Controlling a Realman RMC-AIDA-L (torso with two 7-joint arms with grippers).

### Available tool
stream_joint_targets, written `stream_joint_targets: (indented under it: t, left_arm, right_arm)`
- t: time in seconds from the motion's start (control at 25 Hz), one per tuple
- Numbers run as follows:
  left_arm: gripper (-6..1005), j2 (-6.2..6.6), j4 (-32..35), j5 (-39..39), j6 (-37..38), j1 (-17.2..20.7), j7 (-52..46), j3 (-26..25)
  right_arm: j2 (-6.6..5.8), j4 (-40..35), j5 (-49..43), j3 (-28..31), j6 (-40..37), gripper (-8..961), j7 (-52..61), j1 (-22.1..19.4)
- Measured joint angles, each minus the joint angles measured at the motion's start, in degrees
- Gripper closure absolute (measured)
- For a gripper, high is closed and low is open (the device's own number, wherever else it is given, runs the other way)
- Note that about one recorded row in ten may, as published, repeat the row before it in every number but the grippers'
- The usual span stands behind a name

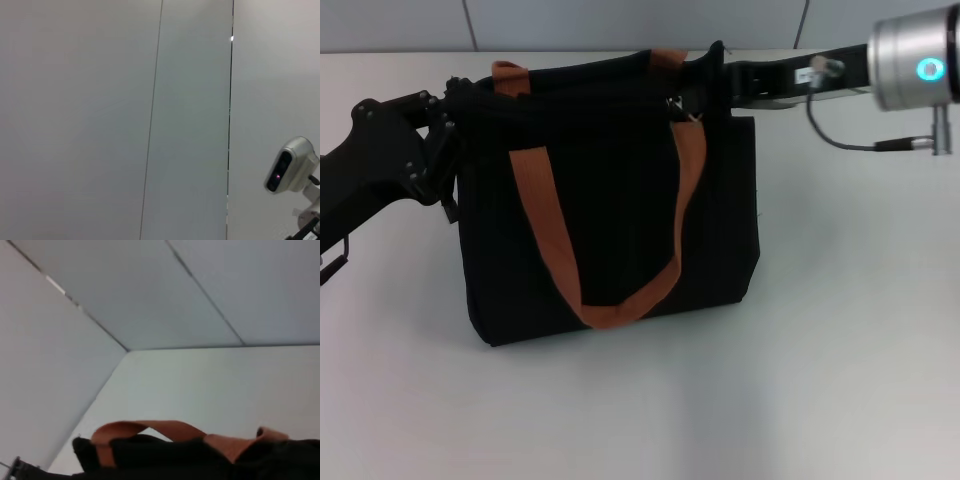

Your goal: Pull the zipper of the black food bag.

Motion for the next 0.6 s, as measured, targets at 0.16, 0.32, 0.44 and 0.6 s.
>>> stream_joint_targets:
  t: [0.16,0.32,0.44,0.6]
  left_arm:
    - [988,0.02,0.0,-0.04,-0.08,0.0,0.0,0.0]
    - [987,0.02,-0.03,-0.05,-0.23,0.0,-0.28,0.01]
    - [986,0.02,0.0,-0.05,-0.27,0.03,-0.66,0.01]
    - [986,0.14,0.0,-0.01,-0.35,0.31,-1.25,0.01]
  right_arm:
    - [0.07,0.34,4.54,1.62,-1.44,955,-3.67,-1.28]
    - [0.06,2.29,14.5,3.22,-3.6,955,-11.25,-3.46]
    - [-0.11,7.01,27.63,5.67,-7.84,956,-22.57,-5.95]
    - [-1.13,14.83,36.2,9.62,-18.25,894,-34.44,-6.36]
